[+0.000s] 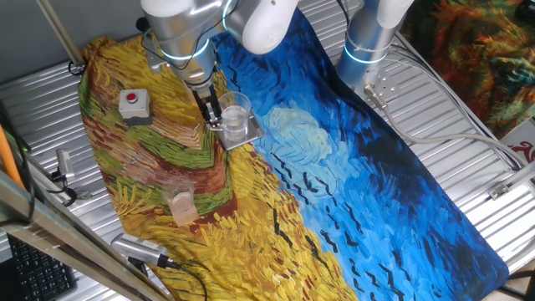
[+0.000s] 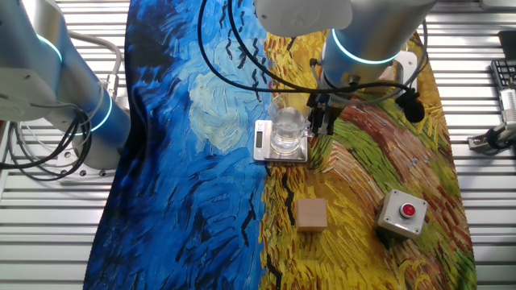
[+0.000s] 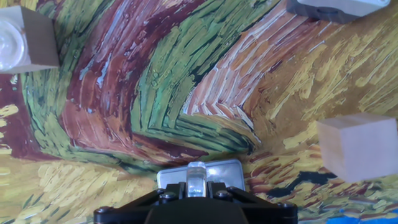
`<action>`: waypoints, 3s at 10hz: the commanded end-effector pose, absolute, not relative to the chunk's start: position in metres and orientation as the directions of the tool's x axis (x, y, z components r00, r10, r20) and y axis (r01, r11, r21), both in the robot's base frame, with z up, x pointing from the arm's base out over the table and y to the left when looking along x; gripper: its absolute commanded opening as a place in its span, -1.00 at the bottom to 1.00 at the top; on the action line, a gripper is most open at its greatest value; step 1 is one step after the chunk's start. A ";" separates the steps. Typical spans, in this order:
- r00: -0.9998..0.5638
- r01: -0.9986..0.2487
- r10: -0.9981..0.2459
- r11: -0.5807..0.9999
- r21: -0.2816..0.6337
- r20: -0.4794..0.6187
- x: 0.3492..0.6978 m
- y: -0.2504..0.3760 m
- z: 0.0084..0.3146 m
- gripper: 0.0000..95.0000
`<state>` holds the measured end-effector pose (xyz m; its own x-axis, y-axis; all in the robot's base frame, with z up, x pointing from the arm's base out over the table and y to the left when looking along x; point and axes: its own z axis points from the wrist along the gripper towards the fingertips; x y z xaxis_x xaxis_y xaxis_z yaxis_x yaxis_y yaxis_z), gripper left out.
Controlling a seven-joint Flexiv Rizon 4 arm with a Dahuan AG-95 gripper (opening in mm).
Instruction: Pour the water from one cup into another empty cup
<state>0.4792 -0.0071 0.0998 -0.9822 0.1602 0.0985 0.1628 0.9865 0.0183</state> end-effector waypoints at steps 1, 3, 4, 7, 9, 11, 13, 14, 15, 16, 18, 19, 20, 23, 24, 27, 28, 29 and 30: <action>-0.982 0.161 0.159 0.987 0.009 0.104 0.479 -0.007 0.102 -1.00; -0.982 0.157 0.155 0.988 0.005 0.107 0.480 -0.007 0.107 -1.00; -0.982 0.156 0.154 0.988 0.007 0.108 0.480 -0.007 0.109 -1.00; -0.983 0.148 0.147 0.989 0.003 0.108 0.483 -0.005 0.120 -1.00; -0.987 0.130 0.130 0.992 -0.007 0.097 0.483 -0.003 0.127 -1.00; -0.990 0.110 0.111 0.994 -0.007 0.083 0.484 -0.002 0.132 -1.00; -0.995 0.084 0.085 0.996 -0.011 0.061 0.488 0.000 0.139 -1.00; -0.995 0.078 0.079 0.997 -0.011 0.054 0.489 0.001 0.141 -1.00; -0.998 0.050 0.051 0.998 -0.028 0.045 0.491 0.002 0.145 -1.00; -0.999 0.037 0.038 0.999 -0.032 0.037 0.492 0.003 0.148 -1.00; -1.000 0.017 0.018 0.999 -0.036 0.017 0.498 0.008 0.153 -1.00; -1.000 0.015 0.015 0.999 -0.035 0.014 0.502 0.013 0.156 -1.00; -1.000 0.014 0.014 0.999 -0.033 0.012 0.505 0.017 0.158 -1.00; -1.000 0.000 0.001 0.999 -0.043 0.015 0.519 0.034 0.165 -1.00; -1.000 -0.003 -0.002 0.999 -0.046 0.022 0.523 0.040 0.168 -1.00; -1.000 -0.008 -0.007 0.999 -0.044 0.020 0.526 0.050 0.170 -1.00; -1.000 -0.010 -0.009 0.999 -0.046 0.018 0.526 0.054 0.170 -1.00; -1.000 -0.018 -0.018 0.999 -0.051 0.010 0.527 0.058 0.172 -1.00; -1.000 -0.019 -0.018 0.999 -0.045 0.009 0.528 0.062 0.175 -1.00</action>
<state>0.5280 0.0631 0.1755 -0.9998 -0.0217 0.0010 -0.0218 0.9986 -0.0482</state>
